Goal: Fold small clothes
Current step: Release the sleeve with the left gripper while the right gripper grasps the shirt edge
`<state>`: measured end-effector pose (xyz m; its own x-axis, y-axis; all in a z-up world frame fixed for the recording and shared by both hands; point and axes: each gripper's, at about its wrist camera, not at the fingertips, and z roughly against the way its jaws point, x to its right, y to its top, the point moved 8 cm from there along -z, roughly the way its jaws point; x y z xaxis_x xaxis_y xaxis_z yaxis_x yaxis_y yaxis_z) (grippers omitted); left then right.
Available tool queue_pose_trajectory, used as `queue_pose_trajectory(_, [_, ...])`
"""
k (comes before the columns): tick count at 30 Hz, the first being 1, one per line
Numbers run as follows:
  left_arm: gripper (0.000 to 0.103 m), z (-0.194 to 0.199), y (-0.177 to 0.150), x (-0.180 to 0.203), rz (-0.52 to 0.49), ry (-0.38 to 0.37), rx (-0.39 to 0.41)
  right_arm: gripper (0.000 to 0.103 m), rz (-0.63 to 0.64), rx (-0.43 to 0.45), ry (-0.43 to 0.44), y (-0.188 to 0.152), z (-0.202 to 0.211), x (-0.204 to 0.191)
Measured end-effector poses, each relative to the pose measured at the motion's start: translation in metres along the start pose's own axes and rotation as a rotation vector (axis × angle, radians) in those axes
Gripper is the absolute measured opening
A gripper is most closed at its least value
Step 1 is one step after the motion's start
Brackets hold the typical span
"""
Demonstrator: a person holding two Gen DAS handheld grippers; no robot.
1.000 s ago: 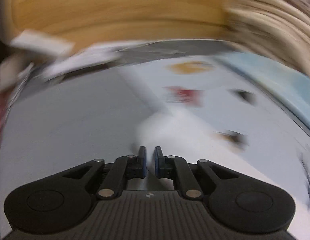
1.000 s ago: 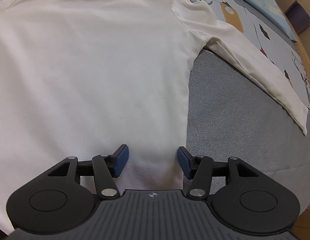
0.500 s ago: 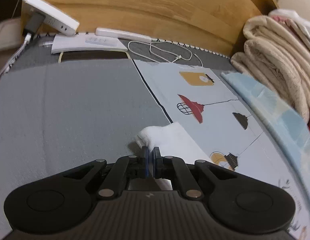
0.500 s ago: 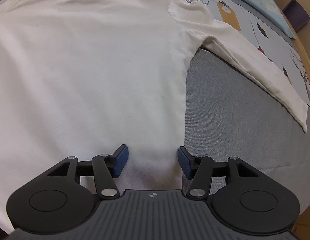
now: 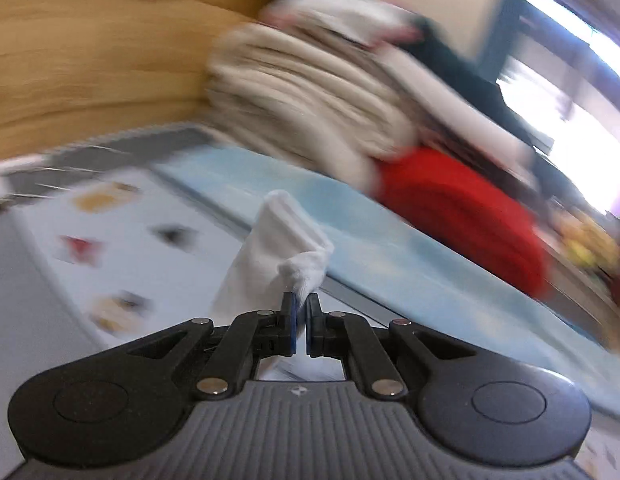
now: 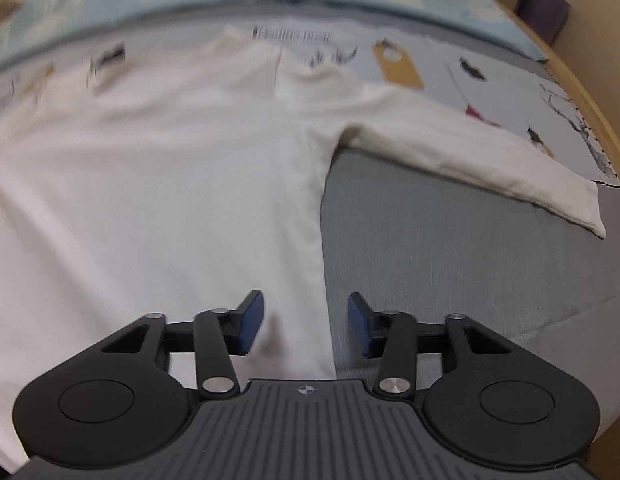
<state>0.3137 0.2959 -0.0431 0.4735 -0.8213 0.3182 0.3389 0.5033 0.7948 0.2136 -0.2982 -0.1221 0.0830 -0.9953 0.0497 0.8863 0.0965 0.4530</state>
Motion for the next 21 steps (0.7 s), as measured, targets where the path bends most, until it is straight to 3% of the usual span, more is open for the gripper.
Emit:
queue_pose_trajectory(3, [0.004, 0.016, -0.043, 0.093, -0.052, -0.148, -0.09, 0.014, -0.059, 0.059, 0.059, 0.01, 0.011, 0.002])
queue_pose_trajectory(6, [0.004, 0.028, -0.095, 0.184, -0.069, -0.306, -0.142, 0.013, -0.114, 0.111, 0.088, 0.017, 0.021, 0.008])
queue_pose_trajectory(8, [0.004, 0.027, -0.132, 0.234, -0.087, -0.372, -0.175, 0.013, -0.151, 0.121, 0.104, 0.015, 0.026, 0.015])
queue_pose_trajectory(12, [0.005, 0.028, -0.21, 0.329, -0.134, -0.565, -0.381, 0.013, -0.167, 0.103, 0.119, 0.008, 0.026, 0.023])
queue_pose_trajectory(14, [0.017, 0.03, -0.238, 0.351, -0.155, -0.636, -0.508, 0.013, -0.147, 0.102, 0.116, 0.007, 0.026, 0.025])
queue_pose_trajectory(16, [0.019, 0.028, -0.24, 0.35, -0.156, -0.633, -0.508, 0.013, -0.142, 0.104, 0.118, 0.009, 0.025, 0.03])
queue_pose_trajectory(21, [0.019, -0.002, -0.193, 0.296, -0.15, -0.425, -0.393, 0.014, -0.19, 0.115, 0.149, 0.019, 0.016, 0.035])
